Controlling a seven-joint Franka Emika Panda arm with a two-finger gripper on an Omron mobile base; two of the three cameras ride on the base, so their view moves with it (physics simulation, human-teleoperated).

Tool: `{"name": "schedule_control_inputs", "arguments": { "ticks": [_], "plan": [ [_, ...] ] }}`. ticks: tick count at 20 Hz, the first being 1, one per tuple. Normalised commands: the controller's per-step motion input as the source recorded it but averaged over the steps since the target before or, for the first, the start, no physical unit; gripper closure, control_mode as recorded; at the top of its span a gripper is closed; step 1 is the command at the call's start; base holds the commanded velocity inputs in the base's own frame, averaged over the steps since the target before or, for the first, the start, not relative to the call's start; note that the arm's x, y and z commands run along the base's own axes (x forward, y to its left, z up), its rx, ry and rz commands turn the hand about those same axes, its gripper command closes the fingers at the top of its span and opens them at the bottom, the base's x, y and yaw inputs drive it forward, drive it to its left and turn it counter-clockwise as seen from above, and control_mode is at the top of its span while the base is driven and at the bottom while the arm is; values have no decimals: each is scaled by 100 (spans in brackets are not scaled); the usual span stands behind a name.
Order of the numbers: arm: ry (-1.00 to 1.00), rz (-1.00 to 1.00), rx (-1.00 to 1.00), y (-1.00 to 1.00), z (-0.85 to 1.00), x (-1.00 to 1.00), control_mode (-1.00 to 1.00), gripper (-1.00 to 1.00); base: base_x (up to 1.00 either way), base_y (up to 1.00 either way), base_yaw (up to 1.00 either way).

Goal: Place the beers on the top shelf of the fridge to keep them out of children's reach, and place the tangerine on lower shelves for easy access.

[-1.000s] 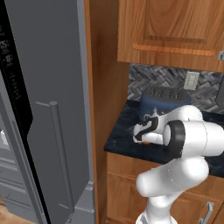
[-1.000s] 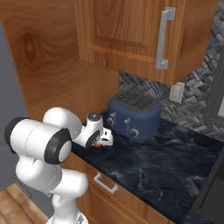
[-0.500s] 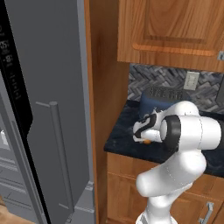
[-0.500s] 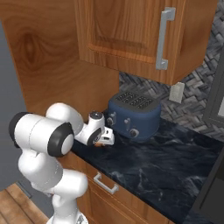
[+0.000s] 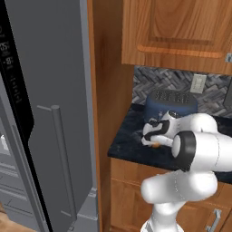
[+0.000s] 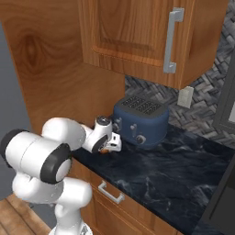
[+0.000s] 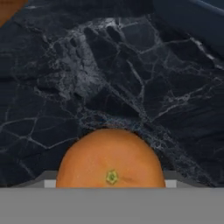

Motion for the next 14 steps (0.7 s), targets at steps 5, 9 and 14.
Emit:
{"name": "schedule_control_inputs", "arguments": {
  "ticks": [5,9,14],
  "plan": [
    [-26,4,2,-26,97,-72,-100,100,0,0,0],
    [-27,0,0,-14,100,-76,-100,100,0,0,0],
    [-28,0,-1,0,100,-72,-100,100,0,0,0]
  ]
}}
